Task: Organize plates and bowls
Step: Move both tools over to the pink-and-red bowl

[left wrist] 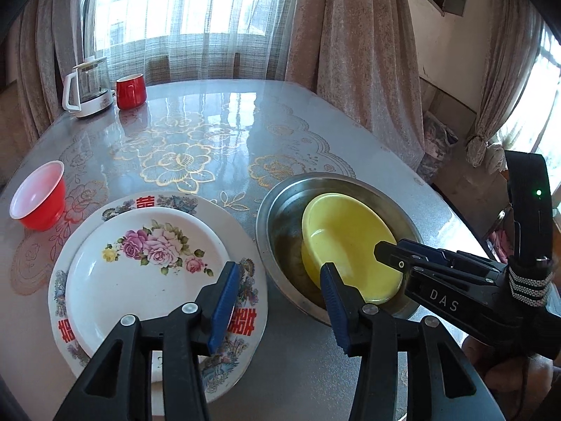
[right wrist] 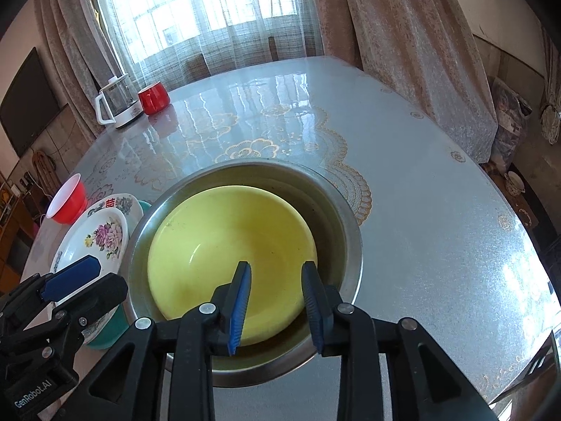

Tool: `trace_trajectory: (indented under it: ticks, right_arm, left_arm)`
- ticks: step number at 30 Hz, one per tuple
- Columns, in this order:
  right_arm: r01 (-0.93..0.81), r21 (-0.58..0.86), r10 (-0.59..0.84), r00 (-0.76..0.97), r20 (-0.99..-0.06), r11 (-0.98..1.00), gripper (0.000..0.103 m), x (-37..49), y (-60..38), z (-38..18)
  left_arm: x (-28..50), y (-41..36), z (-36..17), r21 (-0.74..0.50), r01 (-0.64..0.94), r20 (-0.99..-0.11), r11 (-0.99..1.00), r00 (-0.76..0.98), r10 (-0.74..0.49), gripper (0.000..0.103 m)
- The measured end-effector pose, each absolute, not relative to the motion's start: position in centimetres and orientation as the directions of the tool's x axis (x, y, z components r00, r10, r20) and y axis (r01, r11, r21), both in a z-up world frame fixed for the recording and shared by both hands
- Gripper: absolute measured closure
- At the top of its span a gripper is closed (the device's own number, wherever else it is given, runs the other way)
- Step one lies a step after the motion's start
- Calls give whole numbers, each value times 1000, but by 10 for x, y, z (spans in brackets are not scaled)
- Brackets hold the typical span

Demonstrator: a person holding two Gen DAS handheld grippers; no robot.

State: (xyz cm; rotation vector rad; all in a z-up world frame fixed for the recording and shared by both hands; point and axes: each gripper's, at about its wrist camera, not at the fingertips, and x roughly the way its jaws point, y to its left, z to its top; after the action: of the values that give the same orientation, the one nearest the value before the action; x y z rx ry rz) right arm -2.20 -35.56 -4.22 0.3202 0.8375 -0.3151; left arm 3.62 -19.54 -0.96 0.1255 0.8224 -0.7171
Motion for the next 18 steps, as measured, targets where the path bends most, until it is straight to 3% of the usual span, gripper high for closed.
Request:
trace_trajectory:
  ticks: [10, 18]
  right_arm:
    - [409, 210, -137, 672, -727, 888, 70, -26, -357, -28]
    - [295, 231, -53, 713, -699, 927, 67, -1, -327, -13]
  left_arm:
    - [49, -159, -6, -152, 555, -709, 817, 514, -482, 52]
    - [71, -105, -7, -197, 430, -707, 881, 560, -432, 52]
